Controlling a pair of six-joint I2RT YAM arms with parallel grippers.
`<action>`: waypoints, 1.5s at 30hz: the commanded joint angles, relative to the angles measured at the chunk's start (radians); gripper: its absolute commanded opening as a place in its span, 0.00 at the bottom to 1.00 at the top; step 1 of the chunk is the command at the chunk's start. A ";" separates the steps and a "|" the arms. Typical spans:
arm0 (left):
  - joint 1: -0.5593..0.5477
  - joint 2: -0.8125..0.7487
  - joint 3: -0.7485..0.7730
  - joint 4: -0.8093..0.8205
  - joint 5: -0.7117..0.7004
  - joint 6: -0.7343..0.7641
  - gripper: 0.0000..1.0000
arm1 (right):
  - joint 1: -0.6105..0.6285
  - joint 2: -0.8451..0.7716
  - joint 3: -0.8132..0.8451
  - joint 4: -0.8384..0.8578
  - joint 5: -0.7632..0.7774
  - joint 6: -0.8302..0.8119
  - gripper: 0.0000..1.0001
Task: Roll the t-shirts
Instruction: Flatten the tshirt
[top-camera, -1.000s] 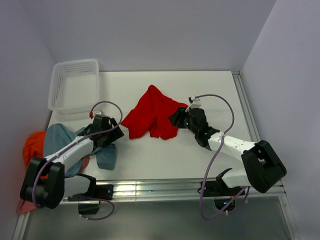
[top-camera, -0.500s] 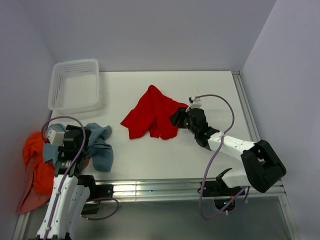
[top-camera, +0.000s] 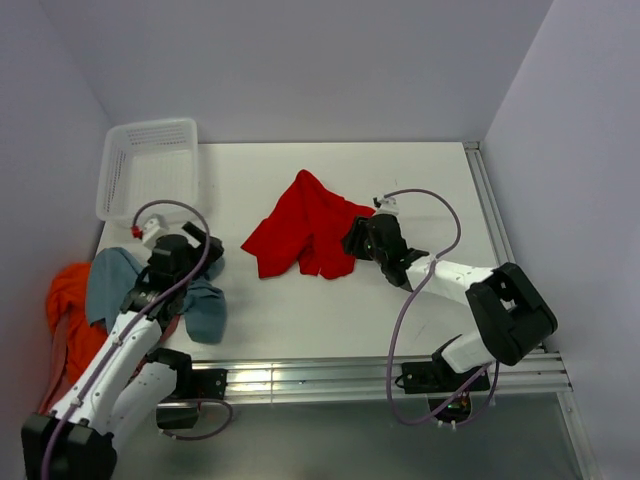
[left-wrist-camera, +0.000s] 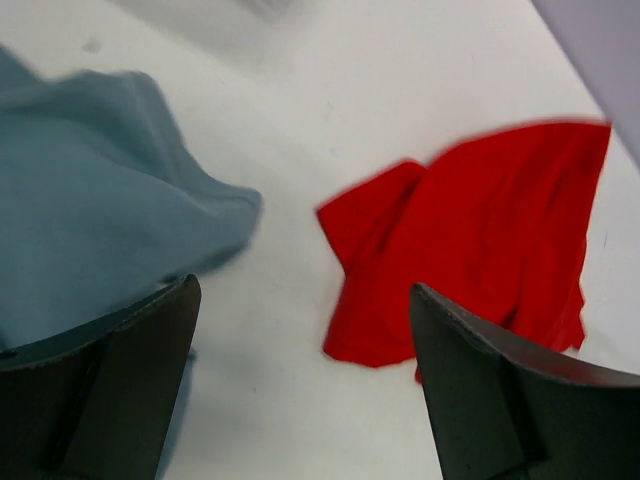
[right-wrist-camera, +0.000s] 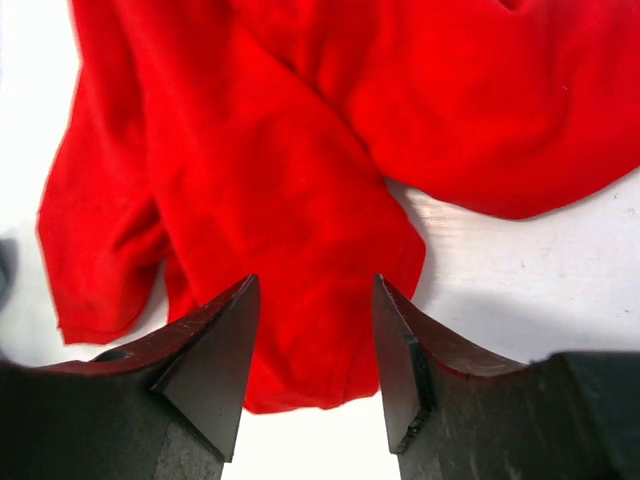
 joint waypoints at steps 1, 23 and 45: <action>-0.206 0.065 0.062 0.076 -0.116 0.023 0.91 | 0.005 0.034 0.058 -0.042 0.052 0.027 0.55; -0.342 0.468 0.093 0.289 0.054 0.097 0.92 | 0.001 -0.003 -0.097 -0.021 -0.077 0.242 0.61; -0.347 0.725 0.162 0.347 0.149 0.097 0.17 | 0.016 -0.133 -0.144 -0.031 -0.029 0.213 0.00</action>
